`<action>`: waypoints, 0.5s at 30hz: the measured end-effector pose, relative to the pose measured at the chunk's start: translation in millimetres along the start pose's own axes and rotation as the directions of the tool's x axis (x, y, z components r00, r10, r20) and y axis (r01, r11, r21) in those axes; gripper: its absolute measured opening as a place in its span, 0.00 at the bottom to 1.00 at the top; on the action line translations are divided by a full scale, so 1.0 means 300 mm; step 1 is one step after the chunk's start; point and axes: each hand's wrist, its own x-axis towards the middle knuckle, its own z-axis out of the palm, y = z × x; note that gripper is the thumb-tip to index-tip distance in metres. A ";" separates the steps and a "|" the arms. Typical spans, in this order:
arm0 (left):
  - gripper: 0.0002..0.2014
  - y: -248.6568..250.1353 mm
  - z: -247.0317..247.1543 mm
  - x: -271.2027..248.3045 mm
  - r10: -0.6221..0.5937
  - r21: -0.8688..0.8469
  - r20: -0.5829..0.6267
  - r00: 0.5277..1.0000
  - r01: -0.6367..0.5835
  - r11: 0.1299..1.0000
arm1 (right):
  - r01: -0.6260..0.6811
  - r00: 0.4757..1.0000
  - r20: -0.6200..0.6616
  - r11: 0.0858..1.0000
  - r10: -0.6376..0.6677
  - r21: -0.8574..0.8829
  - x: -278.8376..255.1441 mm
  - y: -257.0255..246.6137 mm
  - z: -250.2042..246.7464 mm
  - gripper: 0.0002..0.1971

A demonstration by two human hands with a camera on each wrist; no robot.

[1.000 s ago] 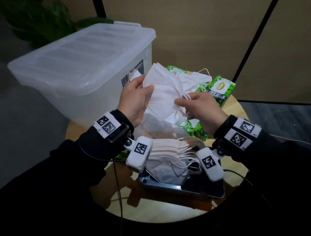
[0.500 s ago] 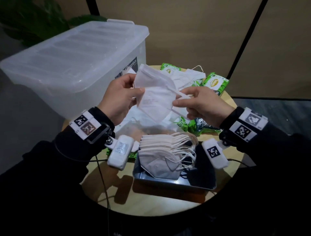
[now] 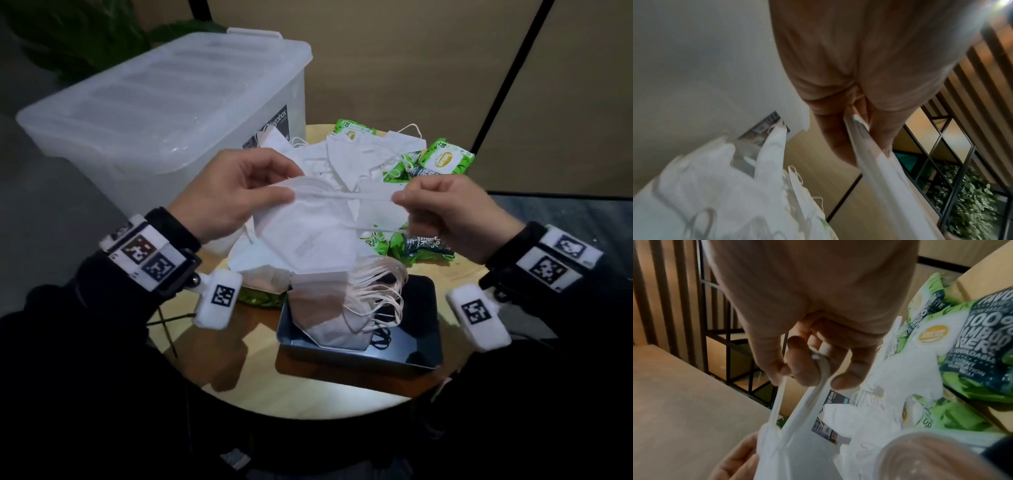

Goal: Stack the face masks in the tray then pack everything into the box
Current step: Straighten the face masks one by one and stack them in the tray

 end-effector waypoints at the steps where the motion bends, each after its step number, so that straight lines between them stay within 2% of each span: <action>1: 0.12 0.003 -0.013 -0.007 0.019 0.007 0.017 1.000 -0.019 1.000 | -0.017 0.999 0.037 1.000 0.017 -0.002 -0.010 0.002 -0.011 0.17; 3: 0.13 0.004 -0.005 -0.025 0.052 0.085 0.099 0.994 -0.061 0.995 | -0.072 0.978 0.192 0.996 0.081 -0.053 -0.037 0.017 -0.006 0.16; 6: 0.11 -0.008 0.063 -0.062 0.103 0.273 0.298 0.949 -0.188 0.943 | -0.114 0.889 0.404 0.959 0.215 -0.258 -0.070 0.046 0.011 0.13; 10: 0.07 -0.045 0.163 -0.089 0.078 0.388 0.525 0.847 -0.320 0.864 | -0.069 0.835 0.463 0.891 0.297 -0.448 -0.081 0.051 0.010 0.07; 13: 0.07 -0.066 0.207 -0.095 0.007 0.484 0.610 0.792 -0.380 0.788 | -0.044 0.790 0.495 0.839 0.361 -0.542 -0.085 0.066 0.026 0.06; 15: 0.07 -0.077 0.230 -0.101 -0.040 0.591 0.626 0.778 -0.440 0.676 | -0.041 0.764 0.499 0.803 0.409 -0.595 -0.084 0.082 0.039 0.09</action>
